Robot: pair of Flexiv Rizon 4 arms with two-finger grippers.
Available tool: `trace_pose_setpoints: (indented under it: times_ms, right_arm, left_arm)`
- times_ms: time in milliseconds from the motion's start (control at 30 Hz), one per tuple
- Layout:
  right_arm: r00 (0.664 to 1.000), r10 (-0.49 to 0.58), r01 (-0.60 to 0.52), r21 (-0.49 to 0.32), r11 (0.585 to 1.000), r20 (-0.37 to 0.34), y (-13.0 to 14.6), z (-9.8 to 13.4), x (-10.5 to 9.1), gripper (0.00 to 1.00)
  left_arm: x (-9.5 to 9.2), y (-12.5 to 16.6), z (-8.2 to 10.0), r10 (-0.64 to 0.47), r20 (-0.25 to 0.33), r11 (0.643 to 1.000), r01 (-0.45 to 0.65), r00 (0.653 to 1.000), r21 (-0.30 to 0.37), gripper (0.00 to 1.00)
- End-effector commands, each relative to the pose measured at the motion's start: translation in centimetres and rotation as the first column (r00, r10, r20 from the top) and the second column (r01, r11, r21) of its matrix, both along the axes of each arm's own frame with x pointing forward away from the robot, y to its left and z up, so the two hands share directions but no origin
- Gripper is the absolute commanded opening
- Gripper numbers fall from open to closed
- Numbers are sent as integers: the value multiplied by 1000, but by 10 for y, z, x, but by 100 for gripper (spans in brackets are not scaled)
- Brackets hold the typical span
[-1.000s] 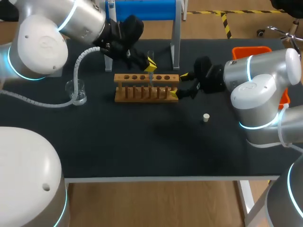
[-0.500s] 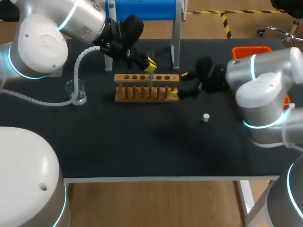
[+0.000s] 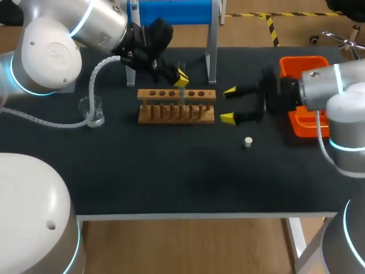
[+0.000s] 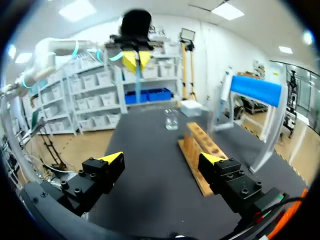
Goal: Invert the test tube, pick up the pipette, mount the tip to pipette, aspirate from beaker and dispense into the tube, eject the tip, return the pipette, and cap with the stopper.
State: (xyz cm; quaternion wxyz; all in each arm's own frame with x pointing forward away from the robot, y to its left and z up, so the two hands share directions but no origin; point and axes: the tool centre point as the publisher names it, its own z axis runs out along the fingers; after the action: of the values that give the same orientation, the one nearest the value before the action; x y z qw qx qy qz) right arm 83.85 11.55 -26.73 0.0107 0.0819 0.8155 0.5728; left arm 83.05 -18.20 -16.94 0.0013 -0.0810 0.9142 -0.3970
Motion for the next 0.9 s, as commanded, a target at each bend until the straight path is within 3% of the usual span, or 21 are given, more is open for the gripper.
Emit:
trace_pose_setpoints:
  times_ms: [33,333,900]
  right_arm:
    - [997,75,-76,72,994,17,-26,20,-11,100]
    - [986,152,-163,185,969,72,0,35,-22,100]
    - [978,183,-203,282,938,96,49,57,-29,100]
  left_arm:
    - [1,0,1,-2,-4,1000,2,1000,5,0]
    - [1,0,1,-2,-4,1000,2,1000,5,0]
    - [1,0,1,-2,-4,1000,2,1000,5,0]
